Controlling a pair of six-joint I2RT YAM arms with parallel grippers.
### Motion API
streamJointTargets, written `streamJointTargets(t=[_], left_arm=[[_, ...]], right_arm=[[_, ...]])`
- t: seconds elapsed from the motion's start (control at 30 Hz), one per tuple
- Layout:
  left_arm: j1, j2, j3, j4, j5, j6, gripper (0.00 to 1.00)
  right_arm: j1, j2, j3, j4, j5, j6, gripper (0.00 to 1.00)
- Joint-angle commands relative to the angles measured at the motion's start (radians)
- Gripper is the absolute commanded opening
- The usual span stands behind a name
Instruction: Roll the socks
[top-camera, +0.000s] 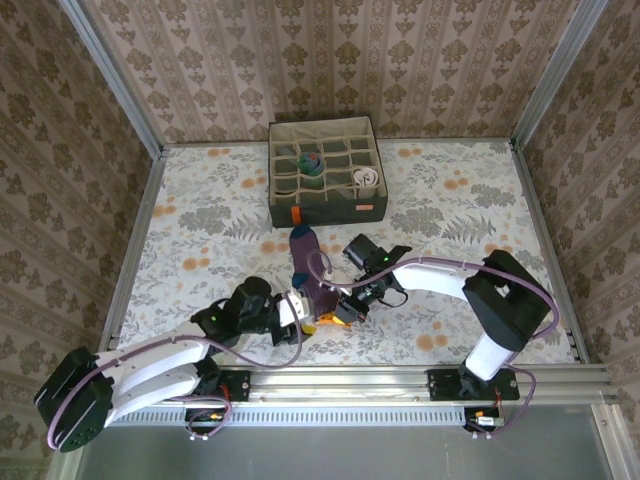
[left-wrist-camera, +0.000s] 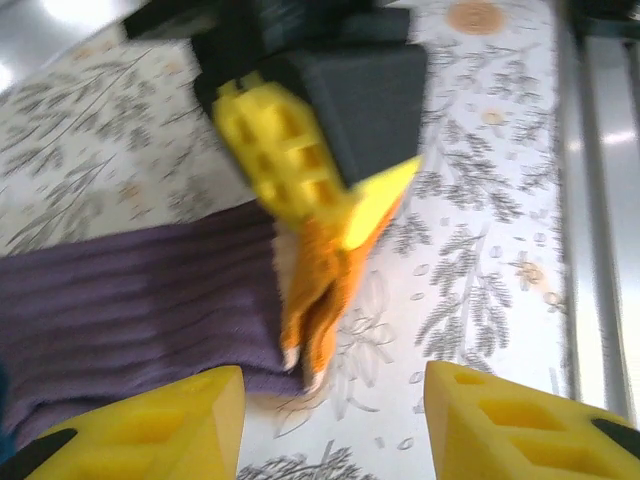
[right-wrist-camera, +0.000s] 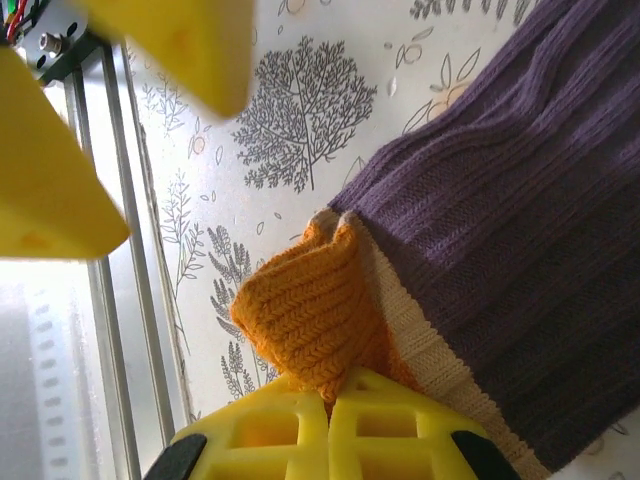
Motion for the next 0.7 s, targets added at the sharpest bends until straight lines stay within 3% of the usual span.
streamJointTargets(t=[0.0, 0.27, 0.67], left_arm=[[-0.008, 0.014, -0.007, 0.105, -0.032, 0.035, 0.5], [-0.03, 0.168, 0.035, 0.157, 0.002, 0.068, 0.5], [-0.041, 0.265, 0.069, 0.181, 0.016, 0.058, 0.37]], right_arm=[[-0.004, 0.018, 0.033, -0.032, -0.07, 0.0, 0.0], [-0.004, 0.034, 0.045, -0.049, -0.078, -0.009, 0.0], [-0.004, 0.062, 0.058, -0.059, -0.11, -0.005, 0.0]])
